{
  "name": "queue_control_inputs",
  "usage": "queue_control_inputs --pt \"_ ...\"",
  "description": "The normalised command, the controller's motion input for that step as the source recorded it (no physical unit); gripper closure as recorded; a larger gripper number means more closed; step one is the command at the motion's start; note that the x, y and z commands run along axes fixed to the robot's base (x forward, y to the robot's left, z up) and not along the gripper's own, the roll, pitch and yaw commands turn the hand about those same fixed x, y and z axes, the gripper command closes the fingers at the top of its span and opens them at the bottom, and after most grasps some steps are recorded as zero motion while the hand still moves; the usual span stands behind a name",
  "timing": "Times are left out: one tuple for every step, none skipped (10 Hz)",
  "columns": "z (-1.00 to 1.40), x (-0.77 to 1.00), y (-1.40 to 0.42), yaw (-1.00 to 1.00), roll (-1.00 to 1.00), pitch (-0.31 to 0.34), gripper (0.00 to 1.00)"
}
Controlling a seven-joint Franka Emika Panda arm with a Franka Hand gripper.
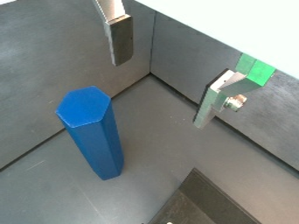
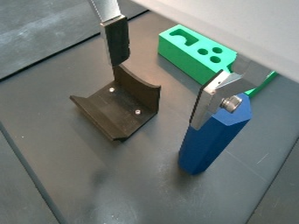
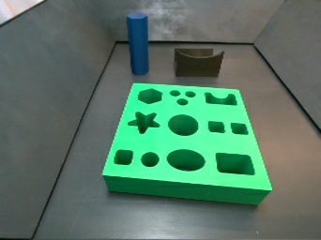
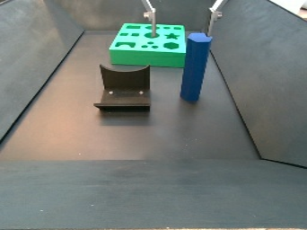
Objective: Pick up the hexagon object. Move up. Move to above the board. Insert the hexagon object.
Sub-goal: Pick up the hexagon object.
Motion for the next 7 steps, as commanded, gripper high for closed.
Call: queue_control_inputs --pt "0.0 -0.49 -0.15 0.0 0.0 -0.02 0.0" --pt "-0.04 -0.29 -0.21 0.54 0.0 0.0 0.0" --pt "-0.03 -0.27 -0.25 0.72 0.0 0.0 0.0" --pt "0.0 -0.45 -0.25 0.71 0.07 0.0 0.0" --pt "0.0 -0.34 -0.27 0.81 0.04 0.0 0.0" --pt "0.0 -0.25 -0.19 0.93 0.04 -0.027 0.0" --pt "-0.01 -0.12 -0.1 1.0 0.03 -0.041 0.0"
